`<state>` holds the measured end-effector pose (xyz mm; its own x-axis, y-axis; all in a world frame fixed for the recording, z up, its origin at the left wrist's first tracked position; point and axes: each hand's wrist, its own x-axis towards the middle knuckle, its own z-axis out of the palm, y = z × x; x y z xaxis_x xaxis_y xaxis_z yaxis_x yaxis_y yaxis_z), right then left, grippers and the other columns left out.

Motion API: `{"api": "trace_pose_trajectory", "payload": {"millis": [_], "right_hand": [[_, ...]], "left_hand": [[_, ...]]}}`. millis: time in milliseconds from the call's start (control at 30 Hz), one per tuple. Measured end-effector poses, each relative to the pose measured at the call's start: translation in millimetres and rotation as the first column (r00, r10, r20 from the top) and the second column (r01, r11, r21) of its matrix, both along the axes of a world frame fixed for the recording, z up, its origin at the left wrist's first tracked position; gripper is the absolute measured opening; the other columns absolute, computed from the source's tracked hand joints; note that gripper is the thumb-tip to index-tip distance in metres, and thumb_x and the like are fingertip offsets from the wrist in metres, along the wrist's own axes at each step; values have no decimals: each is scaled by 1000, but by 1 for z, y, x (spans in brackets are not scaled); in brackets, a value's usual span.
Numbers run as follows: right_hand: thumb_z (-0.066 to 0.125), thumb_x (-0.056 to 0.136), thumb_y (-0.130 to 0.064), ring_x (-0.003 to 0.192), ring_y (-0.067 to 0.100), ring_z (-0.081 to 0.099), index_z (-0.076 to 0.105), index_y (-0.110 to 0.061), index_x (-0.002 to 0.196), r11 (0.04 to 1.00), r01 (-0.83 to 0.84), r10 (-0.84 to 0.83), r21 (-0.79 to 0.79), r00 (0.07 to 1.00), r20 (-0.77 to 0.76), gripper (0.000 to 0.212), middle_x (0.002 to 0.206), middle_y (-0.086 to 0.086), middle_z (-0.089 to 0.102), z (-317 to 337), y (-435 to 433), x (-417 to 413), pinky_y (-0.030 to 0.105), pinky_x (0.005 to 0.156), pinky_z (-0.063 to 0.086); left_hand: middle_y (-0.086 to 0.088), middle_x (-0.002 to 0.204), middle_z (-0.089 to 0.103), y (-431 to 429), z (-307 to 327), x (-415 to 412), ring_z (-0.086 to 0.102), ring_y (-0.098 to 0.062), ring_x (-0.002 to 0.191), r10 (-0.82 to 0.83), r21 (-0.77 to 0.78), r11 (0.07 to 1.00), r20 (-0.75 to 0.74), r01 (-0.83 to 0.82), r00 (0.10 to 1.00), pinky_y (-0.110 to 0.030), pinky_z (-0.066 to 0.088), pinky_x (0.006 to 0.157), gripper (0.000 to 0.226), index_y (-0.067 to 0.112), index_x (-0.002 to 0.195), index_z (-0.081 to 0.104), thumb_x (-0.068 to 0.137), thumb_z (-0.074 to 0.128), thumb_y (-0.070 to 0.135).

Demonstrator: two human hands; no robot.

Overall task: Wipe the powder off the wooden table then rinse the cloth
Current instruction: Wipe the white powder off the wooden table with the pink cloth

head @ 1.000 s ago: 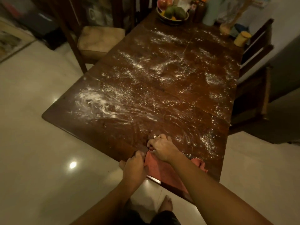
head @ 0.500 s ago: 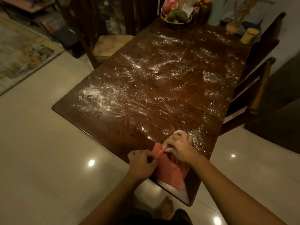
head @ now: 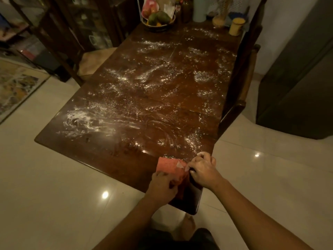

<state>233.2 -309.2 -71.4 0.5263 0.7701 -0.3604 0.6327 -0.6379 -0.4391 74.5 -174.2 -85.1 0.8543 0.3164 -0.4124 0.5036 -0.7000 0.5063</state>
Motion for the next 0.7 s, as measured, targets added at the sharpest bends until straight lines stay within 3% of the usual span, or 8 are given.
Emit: {"api": "trace_pose_trajectory", "payload": {"millis": [133, 200, 267, 333, 400, 467, 533, 700], "right_hand": [[54, 90, -24, 131, 21, 23, 70, -27, 115, 986, 82, -86, 145, 996, 21, 30, 125, -2, 57, -7, -1, -18, 47, 112, 26], [52, 87, -30, 132, 26, 31, 68, -24, 117, 974, 68, -94, 216, 989, 113, 35, 126, 2, 57, -12, 7, -30, 50, 109, 39], [50, 87, -34, 133, 31, 35, 60, -25, 125, 963, 23, -65, 269, 987, 147, 41, 131, 7, 53, -13, 20, -40, 49, 107, 44], [48, 91, -41, 141, 35, 28, 46, -28, 140, 973, -47, 23, 226, 994, 109, 51, 145, 12, 42, -21, 30, -53, 50, 116, 34], [42, 95, -53, 149, 39, 18, 32, -28, 152, 983, -138, 124, 119, 986, 115, 63, 159, 17, 27, -35, 33, -65, 54, 122, 15], [34, 97, -62, 153, 40, 11, 21, -29, 159, 976, -213, 203, 44, 965, 163, 71, 165, 18, 17, -51, 30, -73, 56, 124, 2], [32, 99, -65, 155, 37, 10, 19, -29, 160, 971, -238, 225, 34, 950, 217, 72, 168, 15, 14, -64, 22, -77, 57, 124, 5], [26, 103, -63, 155, 30, 17, 20, -33, 160, 964, -265, 247, 14, 915, 319, 65, 169, 7, 17, -76, 8, -66, 54, 122, 15]], "left_hand": [[12, 82, 70, 2, 13, 1, 65, -5, 77, 215, -242, 955, 156, -173, 964, -30, 52, 78, 19, 28, 89, 69, 85, 55, 15], [9, 70, 69, 15, 10, -3, 66, -8, 67, 339, -175, 937, 269, -301, 901, -36, 55, 71, 17, 22, 81, 68, 82, 56, 11], [12, 75, 68, 33, 7, -11, 68, -8, 79, 383, -61, 922, 300, -383, 874, -32, 53, 84, 13, 23, 92, 68, 85, 60, 15], [11, 93, 66, 56, 2, -18, 64, -17, 105, 420, 9, 904, 163, -427, 893, -22, 37, 104, 30, 24, 111, 62, 84, 58, 14], [1, 120, 63, 81, -5, -25, 52, -26, 126, 370, 177, 914, 11, -366, 929, -38, 29, 114, 48, 29, 129, 49, 81, 51, 28], [-11, 152, 39, 100, -5, -31, 29, -36, 142, 314, 267, 927, -173, -263, 933, -54, 24, 115, 61, 33, 144, 32, 87, 51, 40], [-15, 163, 9, 112, -4, -37, 12, -41, 147, 267, 231, 951, -280, -205, 922, -60, 20, 116, 72, 33, 153, 19, 92, 57, 42], [-9, 163, -20, 129, -9, -47, 3, -38, 149, 125, 214, 976, -391, -42, 912, -56, 7, 119, 80, 41, 155, -6, 95, 45, 60]]}}
